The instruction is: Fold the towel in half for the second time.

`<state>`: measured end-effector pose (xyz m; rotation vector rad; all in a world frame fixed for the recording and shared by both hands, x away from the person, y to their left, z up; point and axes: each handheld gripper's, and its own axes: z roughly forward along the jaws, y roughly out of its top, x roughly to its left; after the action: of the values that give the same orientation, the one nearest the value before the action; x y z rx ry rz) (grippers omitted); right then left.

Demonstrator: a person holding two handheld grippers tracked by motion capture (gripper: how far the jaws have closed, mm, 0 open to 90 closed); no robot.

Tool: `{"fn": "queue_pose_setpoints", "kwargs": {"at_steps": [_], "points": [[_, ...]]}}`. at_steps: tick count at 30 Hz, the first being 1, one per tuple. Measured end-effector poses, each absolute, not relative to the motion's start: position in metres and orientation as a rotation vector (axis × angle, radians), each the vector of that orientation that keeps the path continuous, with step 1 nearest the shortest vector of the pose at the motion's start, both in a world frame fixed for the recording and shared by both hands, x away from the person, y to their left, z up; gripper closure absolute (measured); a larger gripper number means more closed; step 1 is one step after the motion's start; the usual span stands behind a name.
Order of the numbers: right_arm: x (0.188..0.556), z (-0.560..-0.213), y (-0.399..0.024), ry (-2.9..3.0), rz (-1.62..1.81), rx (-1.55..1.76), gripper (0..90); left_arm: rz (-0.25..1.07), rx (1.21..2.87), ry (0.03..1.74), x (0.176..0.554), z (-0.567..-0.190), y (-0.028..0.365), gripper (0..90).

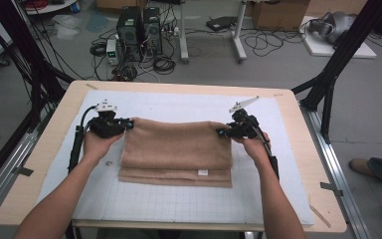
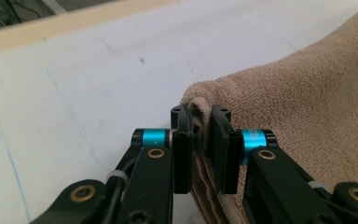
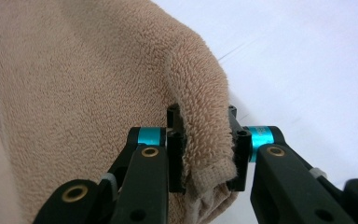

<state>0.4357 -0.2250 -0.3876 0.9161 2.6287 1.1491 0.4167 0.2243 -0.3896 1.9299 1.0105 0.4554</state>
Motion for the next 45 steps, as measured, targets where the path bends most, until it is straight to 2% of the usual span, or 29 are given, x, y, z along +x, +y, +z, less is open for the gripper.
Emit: {"fn": "queue_pose_setpoints", "kwargs": {"at_steps": [6,8,10,13,14,16,23,27,37,42,45], "points": [[0.462,-0.365,-0.223,2.540,1.134,0.954,73.6,0.517,1.894,1.017,0.445,-0.362,0.220,79.6],[0.469,-0.362,-0.222,2.500,1.124,0.986,61.8,0.537,1.892,1.026,0.451,-0.357,0.219,74.0],[0.472,-0.363,-0.223,2.493,1.116,1.016,55.0,0.530,1.881,1.054,0.454,-0.358,0.223,64.4],[0.469,-0.366,-0.224,2.495,1.106,1.036,44.3,0.506,1.921,1.077,0.452,-0.363,0.229,55.7],[0.467,-0.367,-0.224,2.495,1.071,1.028,43.8,0.505,1.914,1.081,0.450,-0.364,0.231,54.3],[0.462,-0.365,-0.226,2.496,1.082,1.025,44.3,0.493,1.882,1.079,0.443,-0.368,0.234,52.9],[0.444,-0.369,-0.220,2.582,1.051,0.993,42.8,0.443,1.924,1.013,0.420,-0.386,0.231,50.8],[0.427,-0.371,-0.213,2.538,1.122,0.914,46.1,0.436,1.965,0.967,0.407,-0.394,0.228,50.7],[0.403,-0.405,-0.232,2.562,1.127,0.977,50.8,0.401,1.965,0.961,0.383,-0.416,0.232,51.2],[0.400,-0.422,-0.226,2.587,1.108,0.983,51.3,0.385,2.051,0.950,0.384,-0.427,0.222,53.6],[0.400,-0.429,-0.217,2.610,1.027,0.947,56.9,0.370,2.112,0.962,0.387,-0.435,0.217,58.5]]}}
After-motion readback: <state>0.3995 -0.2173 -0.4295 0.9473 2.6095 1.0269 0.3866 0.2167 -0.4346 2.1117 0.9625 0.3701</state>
